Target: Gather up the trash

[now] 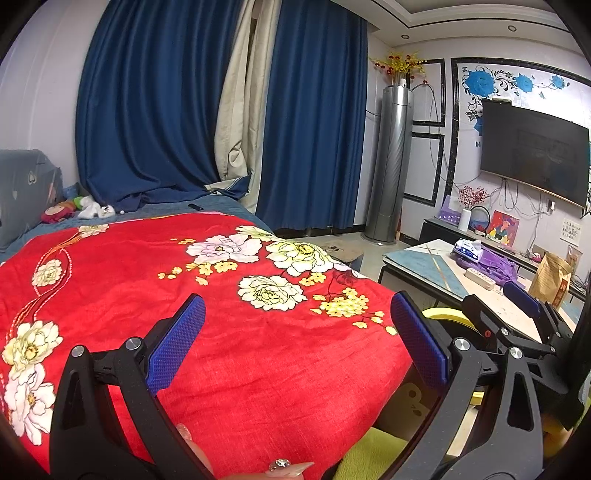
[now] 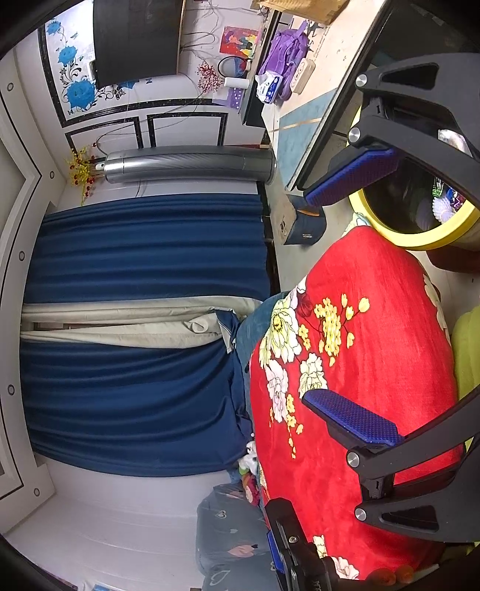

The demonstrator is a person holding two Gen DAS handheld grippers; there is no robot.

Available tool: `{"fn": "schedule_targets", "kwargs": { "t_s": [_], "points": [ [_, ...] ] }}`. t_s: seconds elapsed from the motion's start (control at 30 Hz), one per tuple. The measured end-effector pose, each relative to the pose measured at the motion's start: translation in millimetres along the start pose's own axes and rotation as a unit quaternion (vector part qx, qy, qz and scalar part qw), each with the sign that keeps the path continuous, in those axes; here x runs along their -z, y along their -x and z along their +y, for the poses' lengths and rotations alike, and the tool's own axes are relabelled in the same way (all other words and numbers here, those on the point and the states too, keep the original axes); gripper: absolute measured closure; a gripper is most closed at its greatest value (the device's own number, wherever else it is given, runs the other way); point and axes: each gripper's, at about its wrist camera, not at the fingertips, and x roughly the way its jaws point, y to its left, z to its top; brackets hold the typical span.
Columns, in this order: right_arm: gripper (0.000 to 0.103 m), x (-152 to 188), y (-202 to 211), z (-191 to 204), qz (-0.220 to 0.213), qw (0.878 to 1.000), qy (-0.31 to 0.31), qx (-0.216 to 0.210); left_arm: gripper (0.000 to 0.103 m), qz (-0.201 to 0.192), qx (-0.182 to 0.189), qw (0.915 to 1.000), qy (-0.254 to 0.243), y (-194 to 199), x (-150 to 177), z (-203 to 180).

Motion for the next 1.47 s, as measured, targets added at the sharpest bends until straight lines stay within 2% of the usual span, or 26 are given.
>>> {"fn": "schedule_targets", "kwargs": {
  "t_s": [0.7,1.03,1.17,1.27,1.33,1.4,1.43,1.47],
  "points": [
    [0.006,-1,0,-3,0.0,1.0,-0.006,0.007,0.011,0.001,0.0,1.0,0.0,0,0,-1],
    [0.006,-5,-3,-6,0.008,1.0,-0.022,0.011,0.011,0.026,-0.006,0.9996,0.007,-9,-1,4],
    [0.006,-10,-12,5,0.023,1.0,-0.015,-0.012,0.011,0.026,-0.012,0.9993,0.024,-10,-6,20],
    [0.006,-22,-29,36,0.041,0.997,0.001,-0.065,0.011,0.041,-0.058,0.9955,0.062,-12,-16,65],
    [0.006,-32,-48,67,0.063,0.992,0.017,-0.105,0.011,0.054,-0.112,0.9883,0.089,-10,-21,109],
    [0.006,-42,-77,118,0.104,0.98,0.026,-0.168,0.011,0.066,-0.176,0.9739,0.126,-4,-23,166],
    [0.006,-45,-93,150,0.133,0.97,0.038,-0.199,0.011,0.077,-0.214,0.9639,0.139,0,-22,195],
    [0.006,-44,-105,177,0.158,0.96,0.052,-0.224,0.011,0.099,-0.267,0.9466,0.151,4,-17,234]
  ]
}}
